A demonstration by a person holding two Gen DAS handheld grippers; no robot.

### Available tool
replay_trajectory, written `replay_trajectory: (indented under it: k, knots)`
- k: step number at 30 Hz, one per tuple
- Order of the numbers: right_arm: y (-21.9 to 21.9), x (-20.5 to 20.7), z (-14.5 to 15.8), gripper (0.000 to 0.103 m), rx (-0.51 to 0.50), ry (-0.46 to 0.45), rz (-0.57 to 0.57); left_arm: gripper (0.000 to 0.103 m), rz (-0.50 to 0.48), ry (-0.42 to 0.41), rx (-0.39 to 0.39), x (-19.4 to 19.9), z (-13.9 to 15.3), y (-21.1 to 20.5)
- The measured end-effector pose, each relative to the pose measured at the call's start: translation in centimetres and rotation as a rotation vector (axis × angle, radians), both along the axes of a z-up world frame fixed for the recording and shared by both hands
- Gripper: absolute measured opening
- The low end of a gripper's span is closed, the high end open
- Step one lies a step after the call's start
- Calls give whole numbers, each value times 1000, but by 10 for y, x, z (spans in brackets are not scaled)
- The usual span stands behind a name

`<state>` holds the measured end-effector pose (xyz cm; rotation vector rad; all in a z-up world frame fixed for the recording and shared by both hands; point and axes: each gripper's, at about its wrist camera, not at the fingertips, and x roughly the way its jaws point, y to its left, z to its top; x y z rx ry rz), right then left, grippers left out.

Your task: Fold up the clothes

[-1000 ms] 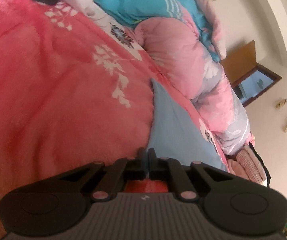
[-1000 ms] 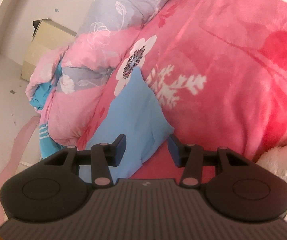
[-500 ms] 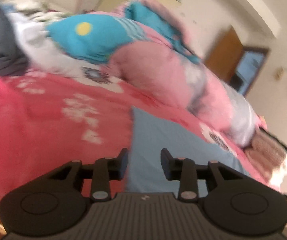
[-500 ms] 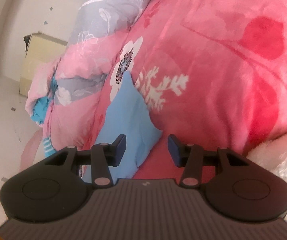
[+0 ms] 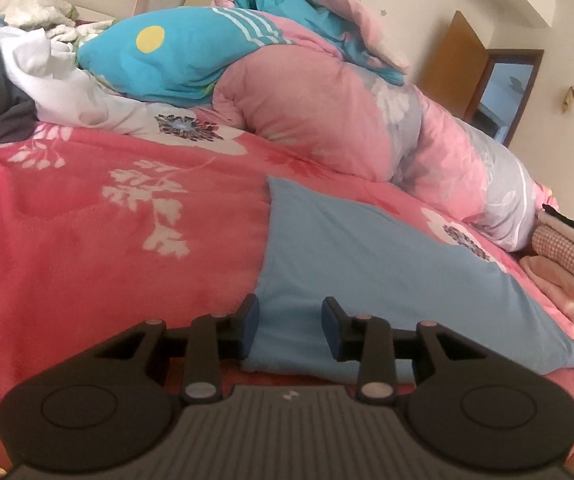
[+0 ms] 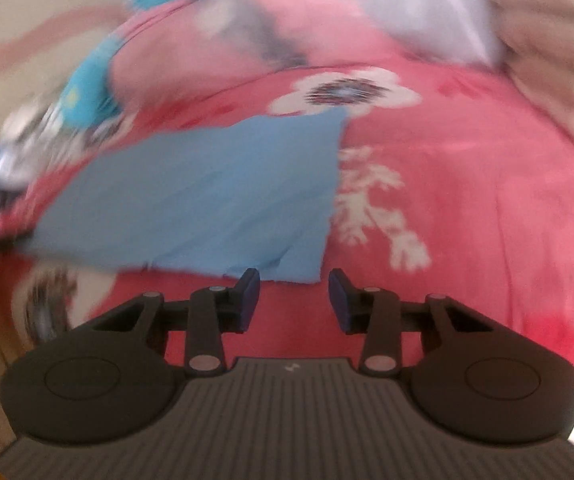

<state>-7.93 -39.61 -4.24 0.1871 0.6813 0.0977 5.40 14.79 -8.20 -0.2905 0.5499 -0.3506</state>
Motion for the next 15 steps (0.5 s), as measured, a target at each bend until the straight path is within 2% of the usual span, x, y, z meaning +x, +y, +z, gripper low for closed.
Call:
replay_trajectory:
  k: [4, 10, 12, 13, 15]
  knots:
    - [-4, 8, -2, 37, -89, 3, 127, 37, 5, 0, -3, 1, -1, -1]
    - [-23, 22, -10, 37, -49, 8, 223, 38, 17, 2, 3, 3, -1, -3]
    - [-26, 23, -12, 24, -18, -6, 250, 38, 20, 3, 14, 3, 0, -5]
    - [-26, 23, -14, 8, -21, -14, 270, 38, 19, 3, 22, 3, 0, -6]
    - [-23, 20, -15, 4, -44, -36, 315, 38, 16, 4, 39, 4, 1, -7]
